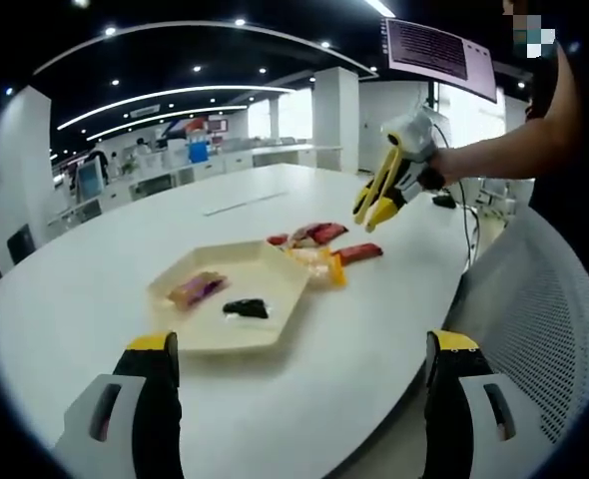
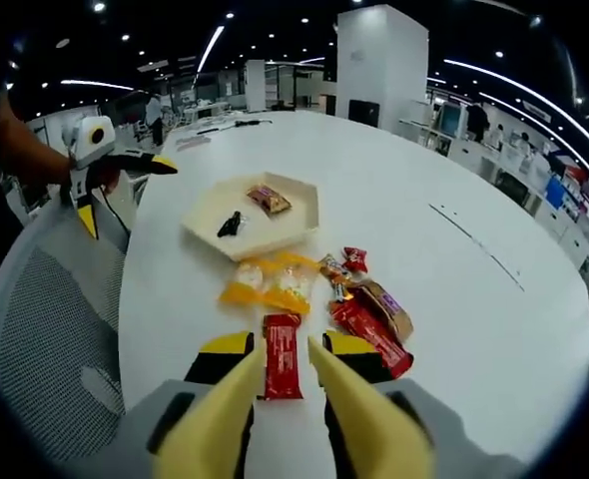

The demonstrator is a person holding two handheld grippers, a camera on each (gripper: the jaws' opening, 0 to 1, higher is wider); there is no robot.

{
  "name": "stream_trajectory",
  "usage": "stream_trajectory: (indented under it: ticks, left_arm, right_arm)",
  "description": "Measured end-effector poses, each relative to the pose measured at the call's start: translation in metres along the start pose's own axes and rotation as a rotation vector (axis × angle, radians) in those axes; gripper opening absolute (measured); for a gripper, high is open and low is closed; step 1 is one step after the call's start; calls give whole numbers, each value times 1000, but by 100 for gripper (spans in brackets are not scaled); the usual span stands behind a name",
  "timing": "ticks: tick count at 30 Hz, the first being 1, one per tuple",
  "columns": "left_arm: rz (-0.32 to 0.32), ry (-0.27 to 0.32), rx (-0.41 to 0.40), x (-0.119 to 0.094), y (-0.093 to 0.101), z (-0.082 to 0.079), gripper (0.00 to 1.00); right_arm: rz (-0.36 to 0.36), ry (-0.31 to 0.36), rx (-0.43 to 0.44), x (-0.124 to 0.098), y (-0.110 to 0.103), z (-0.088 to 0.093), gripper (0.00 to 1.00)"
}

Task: Place the target food into the container with the food tongs after gripping and lifting it, then release it inside without dropping or visibly crushing the food.

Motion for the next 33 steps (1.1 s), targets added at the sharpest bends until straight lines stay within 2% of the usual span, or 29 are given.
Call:
stream_trajectory:
  ticks: [3, 15, 18, 28, 31, 33]
  left_arm:
    - [-5, -3, -1, 0, -1, 0, 100]
    - [-13, -12, 5, 0, -2, 2, 100]
    - [-13, -14, 3, 1, -2, 2, 100]
    - [-19, -16, 2, 0, -3, 2, 100]
    - [-15, -20, 7, 1, -2, 3, 100]
    - [-14, -19, 7, 1, -2, 3, 100]
  right_arm:
    - [-9, 10, 34, 4, 0, 7, 26]
    - [-13, -8, 38, 13, -1, 17, 26]
    - [-13, -30, 25, 16, -2, 21, 26]
    - [-17, -17, 38, 20, -3, 20, 26]
    - [-13, -38, 26, 23, -4, 22, 27]
    - [2, -104, -4, 25, 0, 33, 27]
Point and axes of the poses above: the point that each gripper's makers call its tool centre point, and the gripper's own axes: x roughly forward along the fingers, y roughly to its right, z roughly out of its underside, the point moved 1 cm from there along -x, roughly backward along the fingers, and after that the axes turned 10 degrees about -z, right-handed, at the moved point
